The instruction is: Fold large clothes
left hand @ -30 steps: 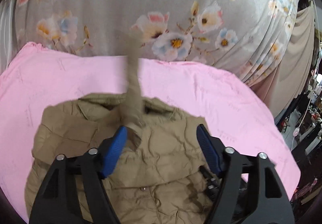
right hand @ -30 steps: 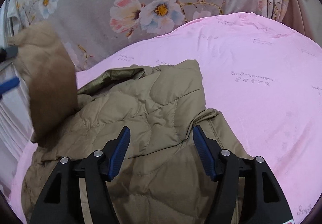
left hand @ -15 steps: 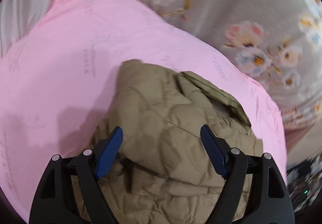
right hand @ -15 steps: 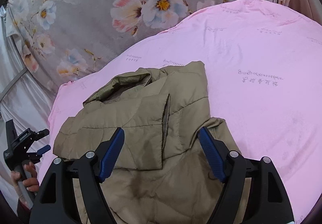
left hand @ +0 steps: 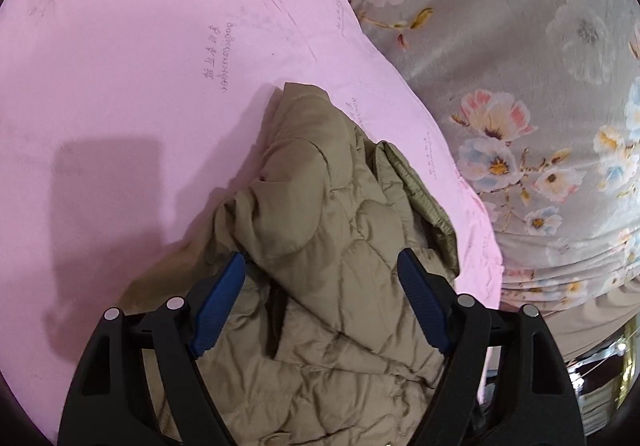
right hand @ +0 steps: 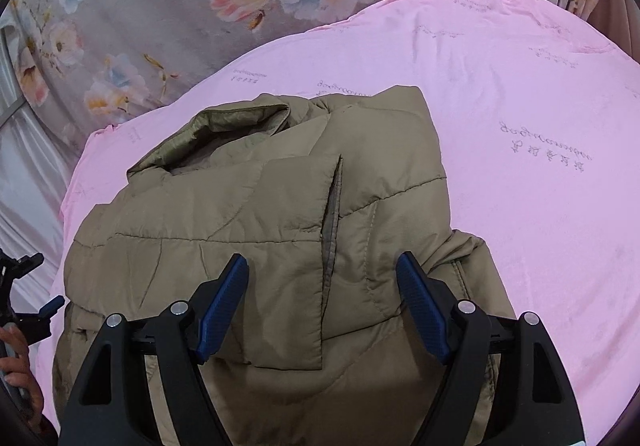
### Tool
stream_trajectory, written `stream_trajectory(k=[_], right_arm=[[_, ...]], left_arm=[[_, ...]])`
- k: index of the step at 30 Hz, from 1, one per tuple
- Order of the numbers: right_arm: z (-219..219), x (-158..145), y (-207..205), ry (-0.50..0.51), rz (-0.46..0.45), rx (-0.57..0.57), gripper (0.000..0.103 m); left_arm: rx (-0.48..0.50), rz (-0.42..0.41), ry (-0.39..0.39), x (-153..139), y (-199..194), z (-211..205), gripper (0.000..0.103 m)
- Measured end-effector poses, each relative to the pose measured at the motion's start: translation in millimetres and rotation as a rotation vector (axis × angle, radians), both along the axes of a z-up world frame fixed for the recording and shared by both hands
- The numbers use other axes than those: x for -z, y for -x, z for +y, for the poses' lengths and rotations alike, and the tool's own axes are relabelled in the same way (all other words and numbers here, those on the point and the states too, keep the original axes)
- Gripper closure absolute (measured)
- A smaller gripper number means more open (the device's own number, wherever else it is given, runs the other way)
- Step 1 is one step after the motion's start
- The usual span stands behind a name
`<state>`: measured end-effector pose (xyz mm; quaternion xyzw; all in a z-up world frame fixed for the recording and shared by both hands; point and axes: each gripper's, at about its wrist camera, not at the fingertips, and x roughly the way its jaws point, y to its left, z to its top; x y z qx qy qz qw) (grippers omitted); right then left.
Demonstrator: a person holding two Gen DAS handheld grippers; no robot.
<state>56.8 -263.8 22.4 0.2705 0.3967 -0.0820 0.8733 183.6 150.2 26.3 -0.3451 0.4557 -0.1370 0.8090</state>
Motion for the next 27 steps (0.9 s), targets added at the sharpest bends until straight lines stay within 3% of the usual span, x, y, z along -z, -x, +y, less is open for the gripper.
stream_trajectory(k=[3,5,7,8,10,14,17,20,27], right_arm=[[0.3,-1.7,-2.0,-0.019,-0.003,0.002,0.035],[-0.1,-4.9,-5.4,-0.026,-0.004,-0.003,0.051],[-1.4,-10.6,-12.3,-0.042,-0.005,-0.038,0.100],[-4.6,-19.9,-13.3,-0.054,-0.030,-0.035,0.100],[-6.9,-49.1,-6.4,-0.046,-0.124,-0.042,0.101],[8.2,-86.1,16.2,0.077,-0.236,-0.077,0.102],[20.7,-51.5,14.0,0.155,-0.122,-0.113,0.102],[23.0,7.2,6.0,0.058,0.014,-0.143,0.103],[34.7,9.0,7.3,0.122,0.038,-0.157,0.102]], left_arm=[[-0.002,0.045,-0.015,16.4,-10.8,-2.5,0.035],[-0.014,0.053,-0.035,22.4,-18.6,-3.8,0.052],[-0.031,0.057,-0.079,21.4,-25.1,-5.0,0.070],[-0.038,0.053,-0.087,17.9,-26.6,-4.3,0.083],[-0.025,0.009,-0.076,4.4,-23.1,-0.3,0.095],[-0.018,-0.081,-0.185,-19.4,-1.1,0.6,0.097],[0.009,-0.062,-0.329,3.9,6.3,-7.4,0.097],[0.016,-0.021,-0.367,38.5,5.5,-9.3,0.097],[0.016,-0.117,-0.539,38.1,12.7,-29.3,0.095]])
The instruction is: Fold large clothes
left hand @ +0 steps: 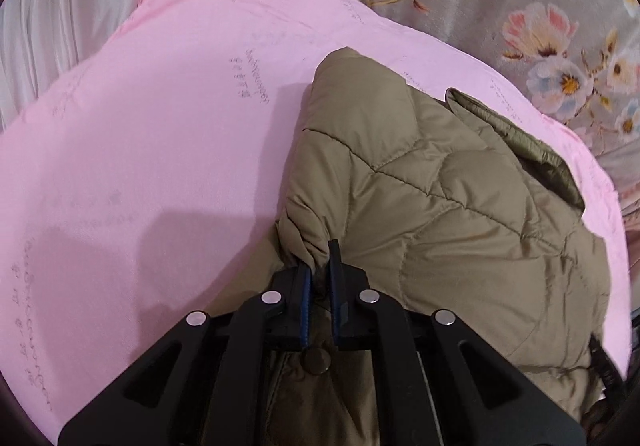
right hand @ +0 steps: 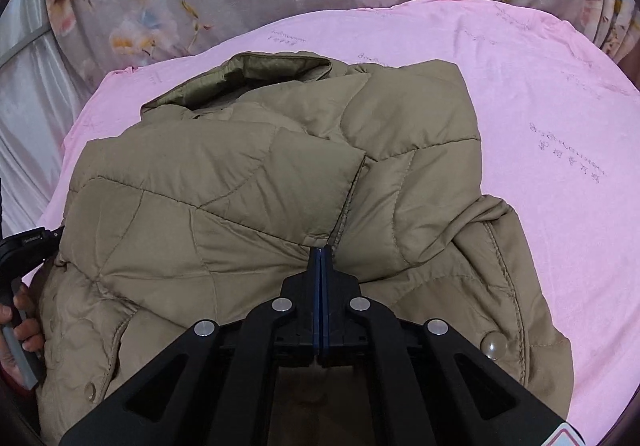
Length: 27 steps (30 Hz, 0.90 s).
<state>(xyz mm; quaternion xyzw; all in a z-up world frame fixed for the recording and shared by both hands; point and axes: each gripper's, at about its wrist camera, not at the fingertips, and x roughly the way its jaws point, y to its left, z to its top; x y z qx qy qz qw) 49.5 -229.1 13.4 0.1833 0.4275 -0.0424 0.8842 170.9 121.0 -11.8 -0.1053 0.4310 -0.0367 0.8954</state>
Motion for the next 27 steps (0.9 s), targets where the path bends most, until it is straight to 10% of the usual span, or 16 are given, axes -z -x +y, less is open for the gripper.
stream_trajectory(k=[7,14,22,27], right_arm=[[-16.7,-47.7,33.8,0.091,-0.076,0.074,0.070],[-2.3,-85.9,-7.7,0.032,-0.174,0.022,0.067],[35.5,-6.8,-28.3,0.049,-0.059,-0.029,0.066],[32.3,-4.7,-29.0,0.025,-0.054,-0.028,0.066]], left_arm=[[0.022,-0.133,-0.128,-62.4,36.0,-2.8,0.067],[0.139,-0.266,-0.118,-130.6,24.6,-75.3,0.048],[0.239,-0.104,-0.194,-14.0,-0.2,-144.4,0.044],[0.229,-0.153,-0.229,-2.1,5.6,-145.2,0.042]])
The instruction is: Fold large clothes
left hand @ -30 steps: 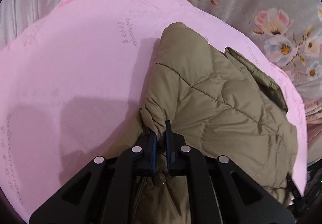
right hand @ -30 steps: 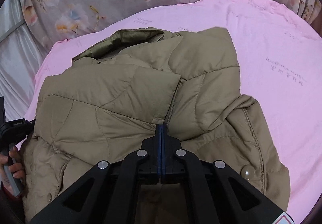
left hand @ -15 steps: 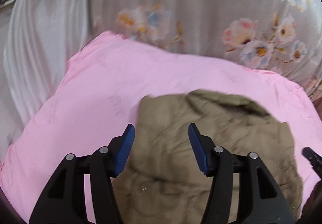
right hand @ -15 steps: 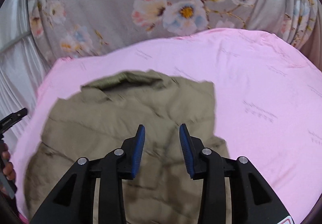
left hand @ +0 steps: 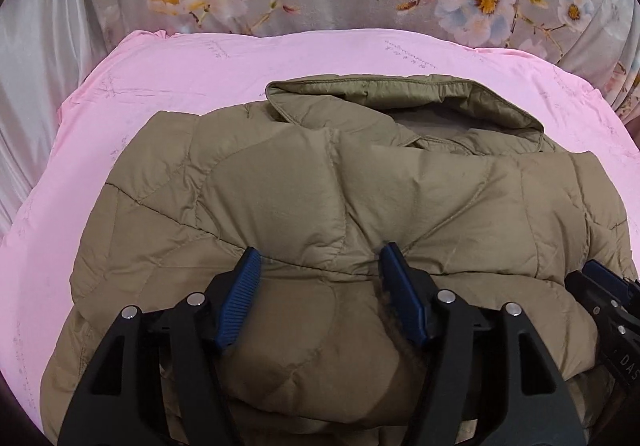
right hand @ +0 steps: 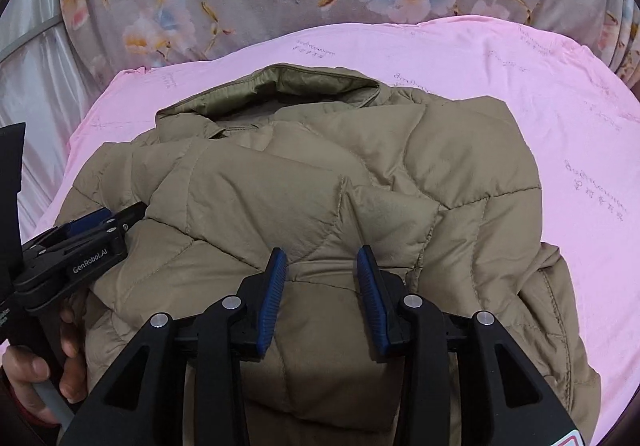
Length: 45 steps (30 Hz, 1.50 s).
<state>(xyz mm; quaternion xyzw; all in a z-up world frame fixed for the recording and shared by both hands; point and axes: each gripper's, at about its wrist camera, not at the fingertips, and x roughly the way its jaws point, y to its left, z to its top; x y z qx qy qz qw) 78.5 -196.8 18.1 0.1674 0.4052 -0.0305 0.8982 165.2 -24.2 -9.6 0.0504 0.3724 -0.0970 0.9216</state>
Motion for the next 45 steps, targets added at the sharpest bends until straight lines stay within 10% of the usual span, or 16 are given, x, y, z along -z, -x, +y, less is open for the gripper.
stream_trajectory(k=[19,28,34,38,40,42,45], right_arm=[[-2.2,2.3,-2.6,-0.031,0.006,-0.012,0.060],[-62.8,-38.7,-54.9,-0.178,-0.054,0.060,0.036],[-84.9,-3.9,-115.0,-0.286,0.042,0.127,0.036],[-64.5,2.5,-135.0,-0.308,0.073,0.035,0.042],[-53.3,0.4,-142.7,-0.364,0.087,-0.022,0.078],[-54.6,-14.3,-142.2,-0.438,0.023,-0.034,0.098],[-73.2,-48.6,-119.0,-0.592,-0.171,-0.040,0.099]], left_arm=[[-0.013,0.003,-0.021,1.5,-2.0,-4.5,0.037],[0.016,0.135,0.370,-57.8,-66.0,47.2,0.012],[-0.007,0.336,0.521,-26.4,-139.0,47.8,0.012],[0.016,0.365,0.484,-16.5,-145.7,28.1,0.028],[0.059,0.387,0.519,-19.4,-143.7,19.6,0.058],[0.066,0.389,0.535,-27.9,-140.2,15.2,0.088],[0.091,0.284,0.539,-59.0,-128.0,14.3,0.098]])
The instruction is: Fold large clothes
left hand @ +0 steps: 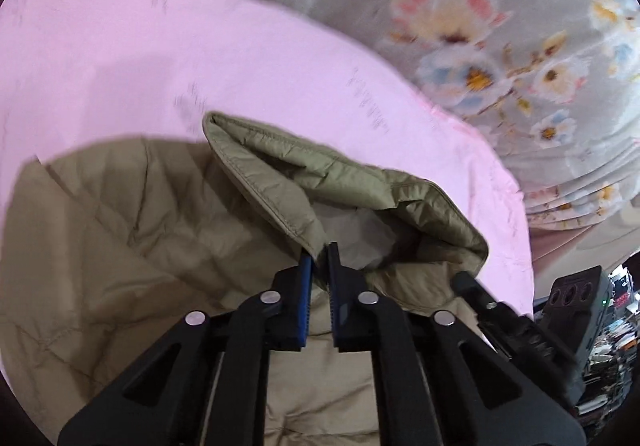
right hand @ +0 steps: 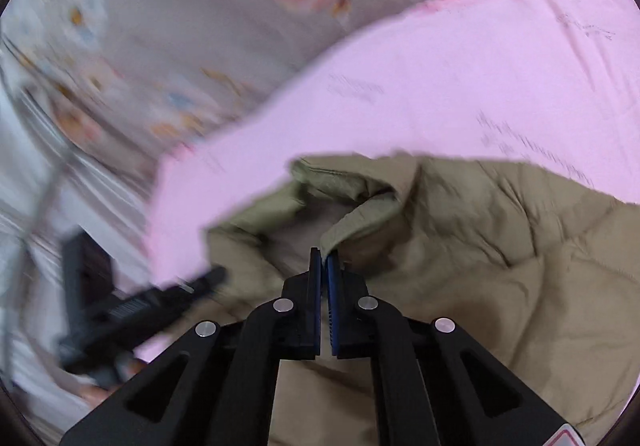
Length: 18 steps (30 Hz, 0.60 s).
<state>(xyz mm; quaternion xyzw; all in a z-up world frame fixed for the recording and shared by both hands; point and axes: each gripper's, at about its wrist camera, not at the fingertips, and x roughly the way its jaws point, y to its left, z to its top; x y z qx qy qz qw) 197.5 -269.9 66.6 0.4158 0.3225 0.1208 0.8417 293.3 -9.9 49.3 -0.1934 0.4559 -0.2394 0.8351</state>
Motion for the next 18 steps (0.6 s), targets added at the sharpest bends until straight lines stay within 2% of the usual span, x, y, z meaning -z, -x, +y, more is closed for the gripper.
stream_trajectory(k=[2,3,4,6,9,13,17,18], right_arm=[[-2.1,-6.8,16.5,0.034,-0.040,0.000,0.099],[1.7,-2.9,21.3,0.105,-0.021,-0.005,0.099],[7.9,6.8,24.5,0.218,0.026,-0.002,0.099],[13.7,33.6,22.6,0.313,0.115,-0.010,0.099],[18.3,64.5,19.5,0.346,0.180,-0.019,0.101],[24.1,68.7,17.2,0.392,0.189,-0.019,0.103],[15.8,73.0,16.0,0.335,0.190,-0.022,0.103],[13.6,72.1,18.3,0.316,0.190,-0.019,0.103]], left_arm=[[0.004,-0.082,-0.008,-16.5,16.5,6.2,0.099],[0.003,-0.112,-0.047,-16.2,24.7,7.7,0.099],[0.001,-0.120,-0.093,-11.1,27.0,6.5,0.099],[-0.004,-0.108,-0.211,14.6,24.2,-1.4,0.099],[-0.006,-0.011,-0.284,57.5,19.3,-2.4,0.099],[-0.017,-0.089,-0.319,68.5,26.7,-6.0,0.098],[-0.019,-0.122,-0.368,69.2,28.7,-13.9,0.097],[-0.011,-0.130,-0.360,68.2,29.4,-14.7,0.097]])
